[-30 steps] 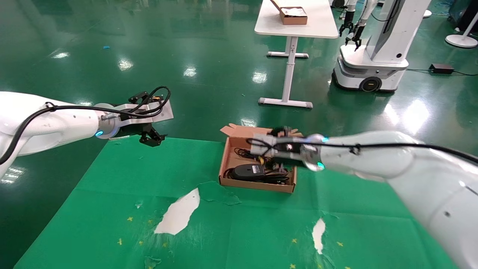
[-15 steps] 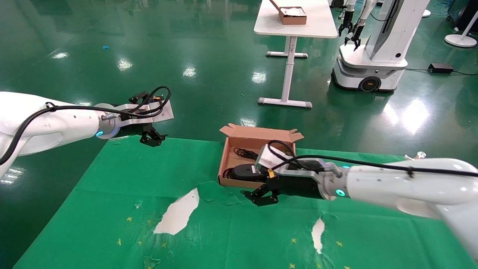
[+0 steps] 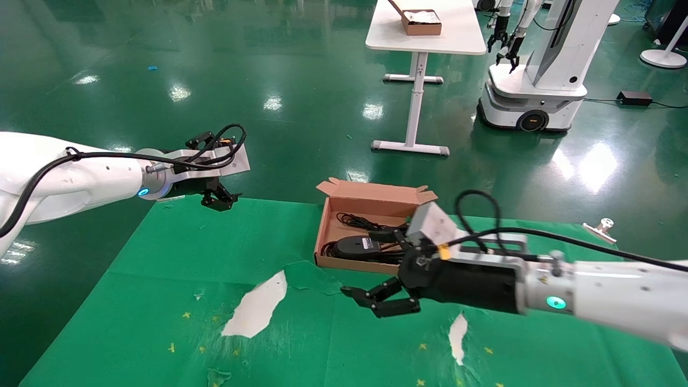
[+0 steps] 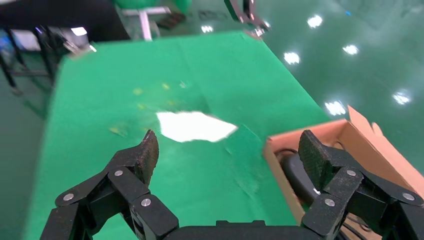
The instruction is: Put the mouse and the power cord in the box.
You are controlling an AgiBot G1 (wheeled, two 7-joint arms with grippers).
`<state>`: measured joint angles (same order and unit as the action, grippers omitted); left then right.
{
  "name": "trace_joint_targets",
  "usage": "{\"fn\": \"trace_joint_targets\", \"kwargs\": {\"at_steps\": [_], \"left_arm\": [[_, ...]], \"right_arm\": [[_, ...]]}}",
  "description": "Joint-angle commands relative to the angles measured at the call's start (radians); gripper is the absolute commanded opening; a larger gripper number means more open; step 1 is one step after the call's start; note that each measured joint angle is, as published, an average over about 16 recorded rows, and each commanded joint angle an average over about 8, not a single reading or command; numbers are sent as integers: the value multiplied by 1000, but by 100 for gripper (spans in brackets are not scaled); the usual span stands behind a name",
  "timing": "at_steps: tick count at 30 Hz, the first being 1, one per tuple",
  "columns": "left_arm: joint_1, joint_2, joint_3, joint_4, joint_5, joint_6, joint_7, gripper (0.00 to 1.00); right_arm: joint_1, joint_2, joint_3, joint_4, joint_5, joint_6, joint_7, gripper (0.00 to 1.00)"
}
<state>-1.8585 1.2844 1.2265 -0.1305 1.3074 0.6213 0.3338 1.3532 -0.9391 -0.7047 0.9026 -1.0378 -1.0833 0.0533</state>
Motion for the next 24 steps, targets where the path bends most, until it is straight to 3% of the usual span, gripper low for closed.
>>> {"fn": "trace_joint_targets", "kwargs": {"at_steps": [1, 24], "left_arm": [[-2, 2, 3, 3, 2, -2, 1, 100], [289, -248, -349, -426, -213, 323, -193, 100]], "right_arm": [[-22, 25, 33, 30, 24, -32, 10, 100], [-262, 309, 400, 359, 289, -388, 126, 100]]}}
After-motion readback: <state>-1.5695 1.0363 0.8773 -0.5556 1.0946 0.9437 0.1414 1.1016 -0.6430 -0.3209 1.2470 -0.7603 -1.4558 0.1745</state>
